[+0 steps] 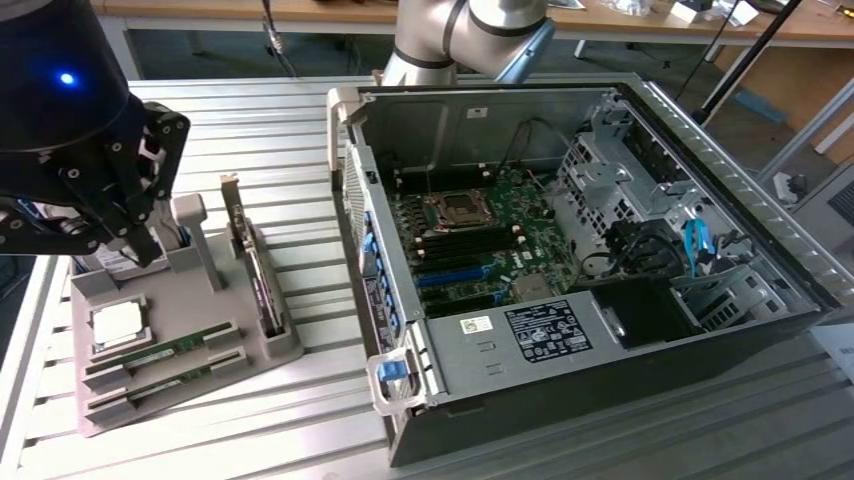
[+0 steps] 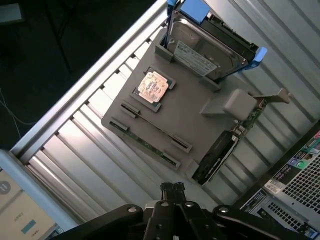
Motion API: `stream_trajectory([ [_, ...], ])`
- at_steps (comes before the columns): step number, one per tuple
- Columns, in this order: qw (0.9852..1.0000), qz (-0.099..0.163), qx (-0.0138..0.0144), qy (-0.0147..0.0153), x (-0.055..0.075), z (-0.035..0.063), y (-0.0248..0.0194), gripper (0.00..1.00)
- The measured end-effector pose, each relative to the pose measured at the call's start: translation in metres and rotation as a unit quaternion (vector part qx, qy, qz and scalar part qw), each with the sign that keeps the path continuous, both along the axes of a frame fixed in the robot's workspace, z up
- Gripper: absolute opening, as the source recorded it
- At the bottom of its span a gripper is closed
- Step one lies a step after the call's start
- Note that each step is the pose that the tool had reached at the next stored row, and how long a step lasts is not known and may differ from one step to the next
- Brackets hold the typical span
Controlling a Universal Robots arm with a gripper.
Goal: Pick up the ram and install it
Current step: 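Pick up the ram and move it above insertion slot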
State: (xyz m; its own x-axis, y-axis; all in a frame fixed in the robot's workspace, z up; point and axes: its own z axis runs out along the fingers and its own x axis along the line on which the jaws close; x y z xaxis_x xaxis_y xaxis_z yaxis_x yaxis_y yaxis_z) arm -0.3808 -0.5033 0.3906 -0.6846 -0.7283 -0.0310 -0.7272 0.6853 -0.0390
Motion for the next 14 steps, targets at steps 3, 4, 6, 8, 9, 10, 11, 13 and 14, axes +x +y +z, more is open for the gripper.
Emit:
stream_trajectory([
  [3, 0.9996, 0.027, 0.0000, 0.0000, 0.0000, -0.0003, 0.0000, 0.11],
  [4, 0.9994, 0.036, 0.0000, 0.0000, 0.0000, -0.0003, 0.0000, 0.11],
  [6, 0.9986, 0.054, 0.0000, 0.0000, 0.0000, -0.0005, 0.0000, 0.11],
  [8, 0.9969, 0.078, 0.0000, 0.0000, 0.0000, -0.0007, 0.0000, 0.11],
  [9, 0.9962, 0.087, 0.0000, 0.0000, 0.0000, -0.0008, 0.0000, 0.11],
  [10, 0.9952, 0.098, 0.0000, 0.0000, 0.0000, -0.0009, 0.0000, 0.11],
  [11, 0.9942, 0.107, 0.0000, 0.0000, 0.0000, -0.0010, 0.0000, 0.11],
  [13, 0.9923, 0.124, 0.0000, 0.0000, 0.0000, -0.0011, 0.0000, 0.11],
  [14, 0.9911, 0.133, 0.0000, 0.0000, 0.0000, -0.0012, 0.0000, 0.11],
])
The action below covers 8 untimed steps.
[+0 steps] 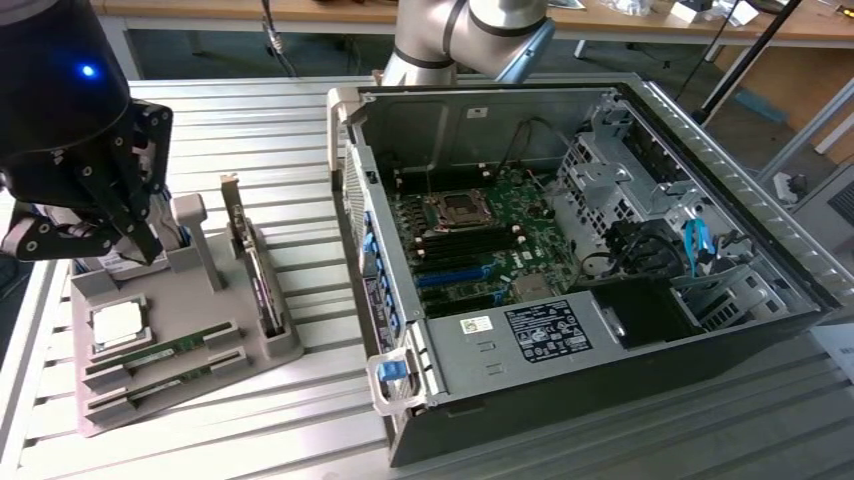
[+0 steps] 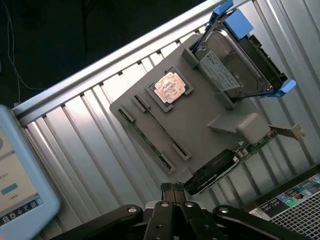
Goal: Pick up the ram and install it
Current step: 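Pick up the ram and move it above insertion slot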
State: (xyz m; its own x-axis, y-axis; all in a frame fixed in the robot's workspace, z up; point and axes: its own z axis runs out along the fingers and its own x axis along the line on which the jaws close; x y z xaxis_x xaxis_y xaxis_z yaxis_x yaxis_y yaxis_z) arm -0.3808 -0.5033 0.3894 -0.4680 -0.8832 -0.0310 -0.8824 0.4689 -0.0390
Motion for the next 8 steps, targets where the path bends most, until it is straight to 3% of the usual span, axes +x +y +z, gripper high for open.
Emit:
stream_trajectory([
  [5, 0.9990, 0.045, 0.0000, 0.0000, 0.0000, -0.0004, 0.0000, 0.11],
  [8, 0.9967, 0.082, 0.0000, 0.0000, 0.0000, -0.0008, 0.0000, 0.11],
])
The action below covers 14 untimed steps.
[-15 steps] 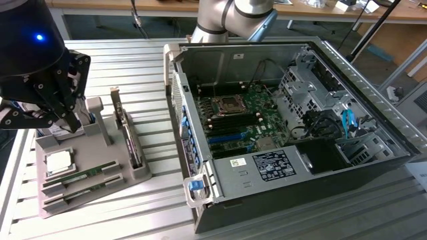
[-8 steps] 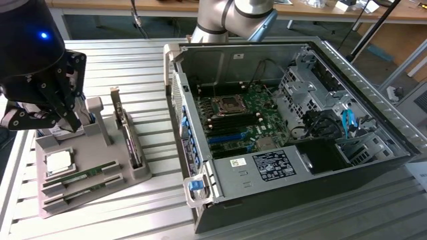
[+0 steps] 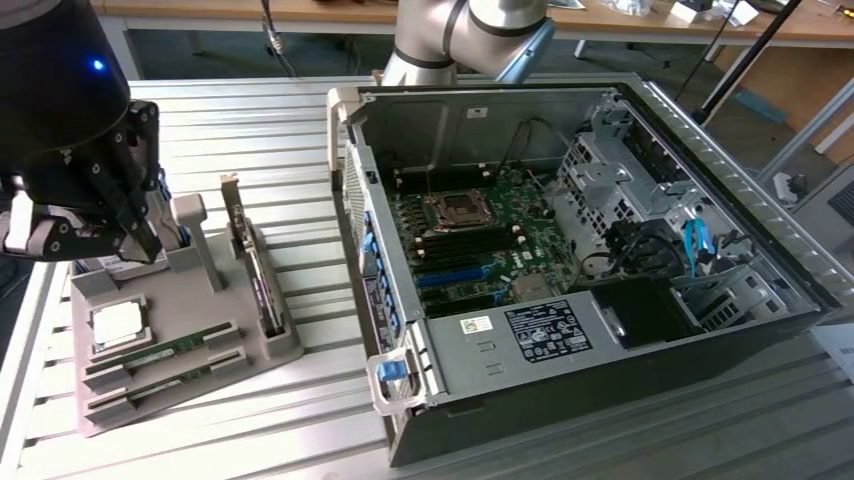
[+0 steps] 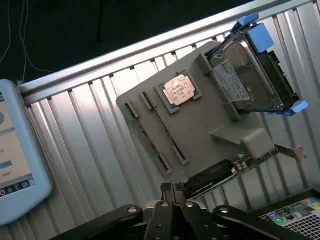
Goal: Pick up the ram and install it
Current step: 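Pick up the ram and move it above insertion slot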
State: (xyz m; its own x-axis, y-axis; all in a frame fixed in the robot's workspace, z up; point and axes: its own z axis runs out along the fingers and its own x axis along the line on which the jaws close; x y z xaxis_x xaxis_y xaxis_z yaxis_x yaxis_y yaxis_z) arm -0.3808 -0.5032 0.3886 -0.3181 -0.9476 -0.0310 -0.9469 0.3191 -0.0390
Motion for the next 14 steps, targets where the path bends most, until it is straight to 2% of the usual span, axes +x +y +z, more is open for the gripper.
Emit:
stream_trajectory([
  [4, 0.9993, 0.037, 0.0000, 0.0000, 0.0000, -0.0004, 0.0000, 0.11],
  [8, 0.9974, 0.072, 0.0000, 0.0000, 0.0000, -0.0007, 0.0000, 0.11],
  [10, 0.9959, 0.090, 0.0000, 0.0000, 0.0000, -0.0009, 0.0000, 0.11],
  [14, 0.9917, 0.129, 0.0000, 0.0000, 0.0000, -0.0013, 0.0000, 0.11],
])
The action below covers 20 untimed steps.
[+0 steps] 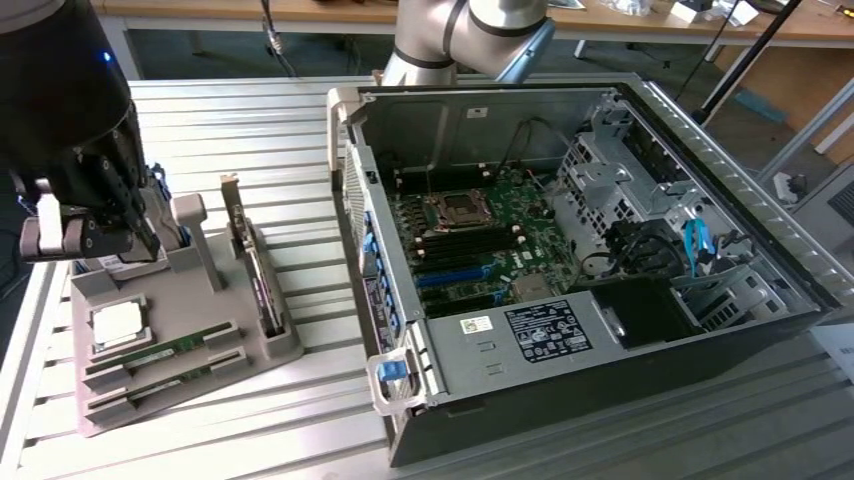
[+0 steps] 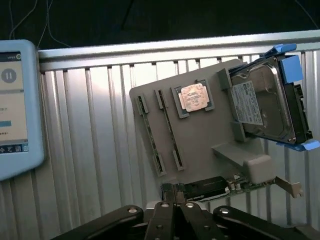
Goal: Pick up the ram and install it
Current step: 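Pick up the ram and move it above insertion slot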
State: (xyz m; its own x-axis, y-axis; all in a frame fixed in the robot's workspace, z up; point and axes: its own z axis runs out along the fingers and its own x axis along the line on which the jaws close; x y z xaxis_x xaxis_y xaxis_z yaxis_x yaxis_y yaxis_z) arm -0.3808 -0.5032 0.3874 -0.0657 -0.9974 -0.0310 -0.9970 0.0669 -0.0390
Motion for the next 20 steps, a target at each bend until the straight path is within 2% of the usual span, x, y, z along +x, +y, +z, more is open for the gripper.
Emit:
stream_trajectory([
  [2, 0.9996, 0.028, 0.0000, 0.0000, 0.0000, -0.0003, 0.0000, 0.11],
  [3, 0.9994, 0.035, 0.0000, 0.0000, 0.0000, -0.0003, 0.0000, 0.11],
  [10, 0.9994, 0.036, 0.0000, 0.0000, 0.0000, -0.0003, 0.0000, 0.11],
  [11, 0.9994, 0.036, 0.0000, 0.0000, 0.0000, -0.0003, 0.0000, 0.16],
  [12, 0.9994, 0.036, 0.0000, 0.0000, 0.0000, -0.0003, 0.0000, 0.16],
  [14, 0.9994, 0.036, 0.0000, 0.0000, 0.0000, -0.0003, 0.0000, 0.30],
  [17, 0.9994, 0.036, 0.0000, -0.0002, -0.0004, -0.0017, -0.0001, 0.30],
  [20, 0.9994, 0.036, -0.0006, 0.0000, -0.0008, -0.0072, 0.0000, 0.30],
])
